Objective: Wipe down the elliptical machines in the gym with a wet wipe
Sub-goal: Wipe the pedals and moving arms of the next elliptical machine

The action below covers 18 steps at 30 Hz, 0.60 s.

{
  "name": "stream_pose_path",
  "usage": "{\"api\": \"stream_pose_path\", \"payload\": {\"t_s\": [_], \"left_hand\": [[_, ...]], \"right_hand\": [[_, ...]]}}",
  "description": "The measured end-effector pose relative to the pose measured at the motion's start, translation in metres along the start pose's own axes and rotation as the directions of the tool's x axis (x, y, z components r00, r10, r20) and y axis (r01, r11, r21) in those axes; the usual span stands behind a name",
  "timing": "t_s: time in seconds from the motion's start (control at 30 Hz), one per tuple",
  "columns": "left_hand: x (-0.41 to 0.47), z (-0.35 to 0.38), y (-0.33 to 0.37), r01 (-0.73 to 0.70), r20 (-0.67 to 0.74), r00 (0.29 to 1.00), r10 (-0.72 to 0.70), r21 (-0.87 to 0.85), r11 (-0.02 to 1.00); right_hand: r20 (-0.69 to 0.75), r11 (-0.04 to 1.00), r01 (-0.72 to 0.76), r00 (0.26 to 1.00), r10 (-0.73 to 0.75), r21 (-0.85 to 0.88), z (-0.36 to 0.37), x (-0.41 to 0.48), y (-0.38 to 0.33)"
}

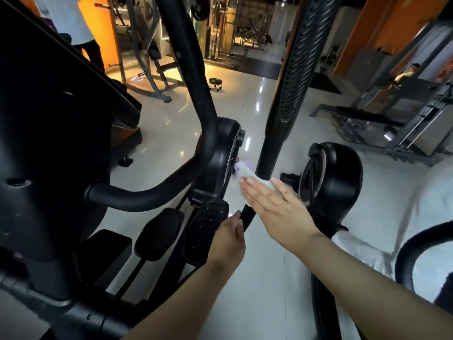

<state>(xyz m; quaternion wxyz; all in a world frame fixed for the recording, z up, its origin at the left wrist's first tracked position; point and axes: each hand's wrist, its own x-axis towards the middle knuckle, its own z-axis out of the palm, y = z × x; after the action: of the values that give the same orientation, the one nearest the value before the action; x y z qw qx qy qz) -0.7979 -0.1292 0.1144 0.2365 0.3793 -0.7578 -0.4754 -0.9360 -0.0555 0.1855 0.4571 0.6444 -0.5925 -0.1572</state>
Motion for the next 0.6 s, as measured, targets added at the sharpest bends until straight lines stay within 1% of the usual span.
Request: {"api": "stream_pose_path", "payload": {"t_s": [0.03,0.07,0.13,0.2,0.27,0.37,0.43,0.53,0.6], "left_hand": [[0.000,-0.002,0.008,-0.016,-0.001,1.000,0.016,-0.028,0.999],[0.001,-0.004,0.016,-0.025,-0.004,1.000,0.025,-0.056,0.998],[0.004,-0.009,0.030,-0.059,-0.023,0.998,0.056,-0.120,0.991],[0.008,-0.012,0.041,-0.112,-0.061,0.993,0.103,-0.170,0.979],[0.008,-0.016,0.052,-0.167,-0.087,0.985,0.151,-0.216,0.962],[0.010,-0.022,0.062,-0.253,-0.129,0.965,0.228,-0.243,0.936],[0.011,-0.026,0.068,-0.283,-0.135,0.957,0.256,-0.265,0.922],[0.012,-0.032,0.079,-0.278,-0.127,0.960,0.250,-0.314,0.908],[0.012,-0.036,0.087,-0.274,-0.134,0.961,0.243,-0.327,0.904]], "right_hand": [[-0.018,1.000,-0.015,1.000,0.015,-0.008,-0.005,0.004,0.008],[-0.054,0.998,-0.062,0.997,0.062,-0.003,-0.011,0.009,0.016],[-0.133,0.978,-0.197,0.970,0.205,0.065,-0.025,0.024,0.030],[-0.159,0.956,-0.262,0.946,0.282,0.133,-0.033,0.035,0.039],[-0.147,0.963,-0.239,0.955,0.257,0.127,-0.034,0.035,0.037],[-0.106,0.991,-0.119,0.986,0.125,0.065,-0.029,0.023,0.037],[-0.119,0.993,-0.097,0.987,0.104,0.068,-0.033,0.023,0.050],[-0.159,0.977,-0.120,0.976,0.149,0.177,-0.040,0.028,0.063],[-0.137,0.958,-0.109,0.979,0.149,0.265,-0.036,0.025,0.057]]}}
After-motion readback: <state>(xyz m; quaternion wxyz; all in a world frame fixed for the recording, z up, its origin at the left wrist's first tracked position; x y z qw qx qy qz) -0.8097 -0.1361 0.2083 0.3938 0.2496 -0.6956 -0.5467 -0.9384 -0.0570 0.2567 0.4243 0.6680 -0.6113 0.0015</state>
